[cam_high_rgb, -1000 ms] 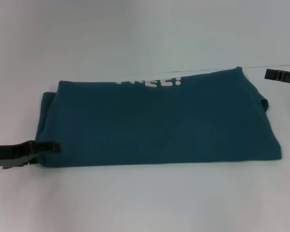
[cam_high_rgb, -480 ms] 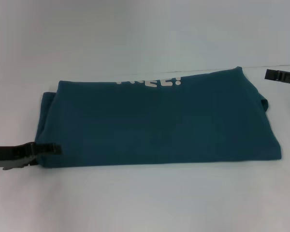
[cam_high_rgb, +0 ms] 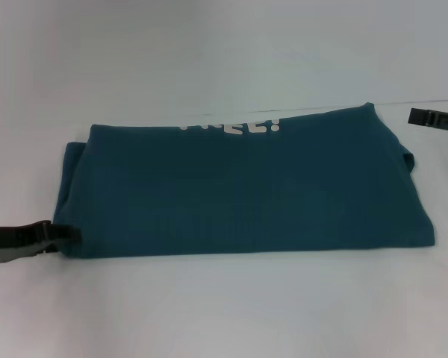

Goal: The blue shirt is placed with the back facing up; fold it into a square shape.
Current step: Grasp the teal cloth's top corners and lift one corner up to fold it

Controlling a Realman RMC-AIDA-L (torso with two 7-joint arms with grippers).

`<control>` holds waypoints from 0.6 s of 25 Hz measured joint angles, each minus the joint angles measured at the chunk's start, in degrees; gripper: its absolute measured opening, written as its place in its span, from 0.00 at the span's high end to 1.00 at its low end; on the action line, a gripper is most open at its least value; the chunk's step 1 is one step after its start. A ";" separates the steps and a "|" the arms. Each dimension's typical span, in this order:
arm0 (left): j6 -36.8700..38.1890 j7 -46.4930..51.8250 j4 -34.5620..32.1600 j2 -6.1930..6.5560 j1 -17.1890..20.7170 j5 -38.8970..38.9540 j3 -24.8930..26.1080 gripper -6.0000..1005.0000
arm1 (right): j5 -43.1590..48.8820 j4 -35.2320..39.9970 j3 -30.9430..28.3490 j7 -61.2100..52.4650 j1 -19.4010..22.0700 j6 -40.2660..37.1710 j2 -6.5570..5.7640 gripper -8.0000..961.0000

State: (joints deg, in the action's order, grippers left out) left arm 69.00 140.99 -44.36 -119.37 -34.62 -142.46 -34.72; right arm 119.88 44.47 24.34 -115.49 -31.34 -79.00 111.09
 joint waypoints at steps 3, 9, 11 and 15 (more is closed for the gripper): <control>-0.15 0.04 -0.02 0.09 0.00 -0.05 0.00 0.50 | 0.00 0.00 0.00 0.00 0.02 -0.02 0.00 0.05; -0.79 0.16 0.30 0.23 -0.08 -0.17 0.00 0.62 | -0.20 0.00 0.00 0.21 0.06 -0.02 0.00 0.05; -1.09 0.16 0.35 0.23 -0.09 -0.18 0.00 0.71 | -0.39 0.00 0.00 0.31 0.09 0.01 0.02 0.05; -1.44 0.12 0.35 0.11 0.07 -0.19 0.03 0.88 | -0.52 0.00 0.00 0.47 0.21 0.38 0.27 0.05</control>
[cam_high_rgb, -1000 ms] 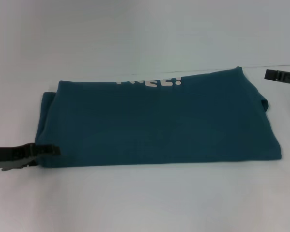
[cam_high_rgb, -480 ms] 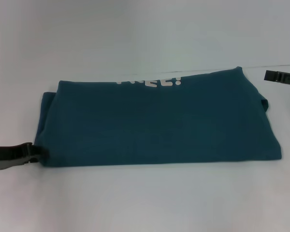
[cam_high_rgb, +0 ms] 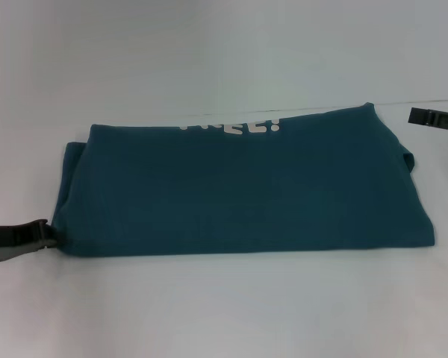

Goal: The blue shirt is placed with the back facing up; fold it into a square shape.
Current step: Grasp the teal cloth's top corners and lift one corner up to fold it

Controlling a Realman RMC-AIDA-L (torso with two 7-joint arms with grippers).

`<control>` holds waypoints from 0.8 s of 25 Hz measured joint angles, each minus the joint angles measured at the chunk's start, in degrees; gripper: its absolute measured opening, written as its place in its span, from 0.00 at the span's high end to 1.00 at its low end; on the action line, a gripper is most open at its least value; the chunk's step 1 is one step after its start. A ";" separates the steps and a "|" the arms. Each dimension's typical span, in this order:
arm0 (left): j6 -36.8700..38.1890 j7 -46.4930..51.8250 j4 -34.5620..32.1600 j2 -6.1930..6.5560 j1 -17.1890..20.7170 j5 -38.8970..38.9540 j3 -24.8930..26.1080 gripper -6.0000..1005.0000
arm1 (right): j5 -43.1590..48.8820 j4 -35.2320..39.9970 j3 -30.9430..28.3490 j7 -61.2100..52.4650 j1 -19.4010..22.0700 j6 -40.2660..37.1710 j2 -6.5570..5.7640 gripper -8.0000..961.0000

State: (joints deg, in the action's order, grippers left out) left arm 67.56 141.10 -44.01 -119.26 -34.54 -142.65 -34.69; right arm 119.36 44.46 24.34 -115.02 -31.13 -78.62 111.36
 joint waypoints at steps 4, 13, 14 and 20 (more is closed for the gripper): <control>0.00 -0.43 -0.40 -0.11 0.81 0.35 0.42 0.96 | -0.07 -0.28 0.00 0.73 0.02 0.27 0.40 0.07; 2.89 -5.57 -1.41 0.07 3.60 5.36 5.43 0.97 | -0.10 -1.09 0.42 3.03 -0.03 2.36 2.04 0.13; 3.58 -6.78 -1.32 0.19 4.02 6.50 6.79 0.97 | -0.10 -1.47 0.50 3.34 -0.15 2.41 2.14 0.14; 7.14 -11.84 -1.07 0.27 6.06 9.85 11.72 0.97 | -0.10 -4.09 0.67 5.91 -1.49 3.02 2.95 0.29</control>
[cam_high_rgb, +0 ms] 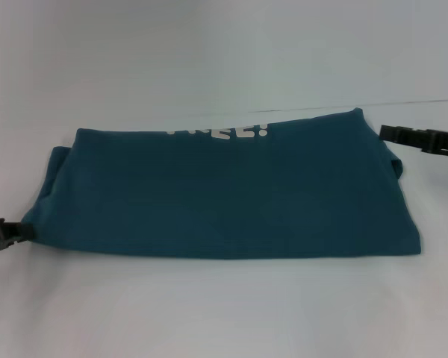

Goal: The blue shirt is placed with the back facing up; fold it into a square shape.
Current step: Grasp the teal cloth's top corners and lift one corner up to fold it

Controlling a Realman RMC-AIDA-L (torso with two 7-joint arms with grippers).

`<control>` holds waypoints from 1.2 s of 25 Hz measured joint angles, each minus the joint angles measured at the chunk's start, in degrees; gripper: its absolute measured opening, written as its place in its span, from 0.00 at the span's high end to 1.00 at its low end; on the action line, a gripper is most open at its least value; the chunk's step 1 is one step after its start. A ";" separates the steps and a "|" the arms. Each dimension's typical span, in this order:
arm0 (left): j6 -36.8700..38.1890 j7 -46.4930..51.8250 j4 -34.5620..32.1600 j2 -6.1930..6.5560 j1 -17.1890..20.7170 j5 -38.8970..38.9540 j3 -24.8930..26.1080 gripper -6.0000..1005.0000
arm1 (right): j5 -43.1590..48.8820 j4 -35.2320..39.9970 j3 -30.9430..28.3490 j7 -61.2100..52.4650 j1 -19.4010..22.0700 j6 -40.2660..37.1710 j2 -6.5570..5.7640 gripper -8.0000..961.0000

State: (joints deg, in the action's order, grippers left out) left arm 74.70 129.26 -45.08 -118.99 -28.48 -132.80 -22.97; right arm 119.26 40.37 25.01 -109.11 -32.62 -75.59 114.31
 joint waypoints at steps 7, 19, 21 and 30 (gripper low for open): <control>1.91 -3.76 0.13 -0.23 1.51 1.24 3.29 0.97 | 0.03 -3.34 1.54 2.42 -2.50 4.47 1.63 0.67; 4.05 -6.36 -0.06 0.74 2.12 2.27 6.31 0.97 | 0.02 -4.17 6.75 4.97 -4.82 12.32 5.02 0.96; 4.05 -6.40 -0.27 0.87 2.25 2.09 7.10 0.97 | 0.01 -4.72 6.84 5.27 -5.22 12.76 5.17 0.98; 4.87 -7.03 -0.62 1.62 2.88 1.96 10.26 0.97 | -0.23 -9.21 6.92 7.61 -7.96 15.36 5.22 0.99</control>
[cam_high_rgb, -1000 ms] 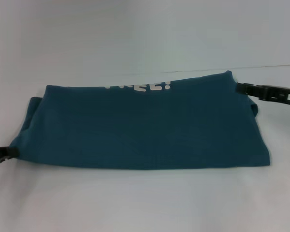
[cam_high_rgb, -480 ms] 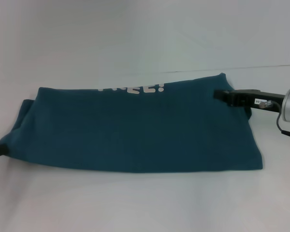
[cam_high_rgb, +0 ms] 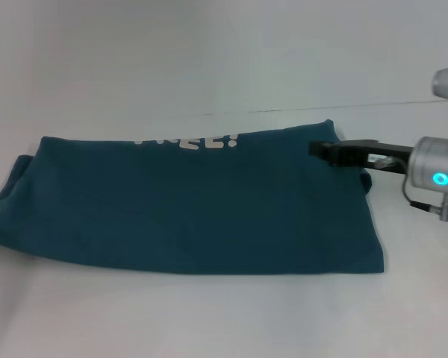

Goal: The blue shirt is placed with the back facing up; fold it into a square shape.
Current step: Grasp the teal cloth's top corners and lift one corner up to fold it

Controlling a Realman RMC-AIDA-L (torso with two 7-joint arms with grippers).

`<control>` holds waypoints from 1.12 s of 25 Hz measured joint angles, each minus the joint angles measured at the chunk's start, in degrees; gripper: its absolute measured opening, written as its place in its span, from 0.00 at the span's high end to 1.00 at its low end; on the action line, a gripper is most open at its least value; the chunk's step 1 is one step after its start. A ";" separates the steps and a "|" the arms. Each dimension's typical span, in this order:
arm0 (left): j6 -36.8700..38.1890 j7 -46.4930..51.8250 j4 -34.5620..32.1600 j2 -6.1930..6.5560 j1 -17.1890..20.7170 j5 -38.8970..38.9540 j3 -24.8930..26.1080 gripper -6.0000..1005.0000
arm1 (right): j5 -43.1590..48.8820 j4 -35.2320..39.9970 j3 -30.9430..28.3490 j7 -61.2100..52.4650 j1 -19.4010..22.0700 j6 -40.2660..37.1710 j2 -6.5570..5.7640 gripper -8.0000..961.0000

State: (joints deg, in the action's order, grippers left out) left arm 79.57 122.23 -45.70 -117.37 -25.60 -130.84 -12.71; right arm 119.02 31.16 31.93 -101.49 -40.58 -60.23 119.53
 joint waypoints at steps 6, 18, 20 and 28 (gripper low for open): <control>3.70 -1.19 0.03 0.10 -0.51 1.89 0.05 0.97 | -0.05 -5.99 1.07 4.04 -3.57 4.49 0.34 0.99; 11.00 -3.70 0.83 0.52 -2.61 10.02 -0.29 0.97 | -0.83 -18.08 1.65 12.59 -11.15 14.21 0.93 0.99; 11.96 -3.98 1.46 0.52 -3.67 11.62 -0.64 0.97 | -1.01 -19.90 1.73 13.80 -12.52 15.61 1.07 0.99; 14.78 -5.71 6.00 -0.25 -9.46 17.59 -2.41 0.97 | -1.35 -25.81 1.28 16.21 -17.49 19.68 1.47 0.99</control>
State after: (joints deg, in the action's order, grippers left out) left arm 94.35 116.52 -39.70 -117.61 -35.06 -113.25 -15.12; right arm 117.68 5.36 33.21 -85.28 -58.06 -40.56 121.00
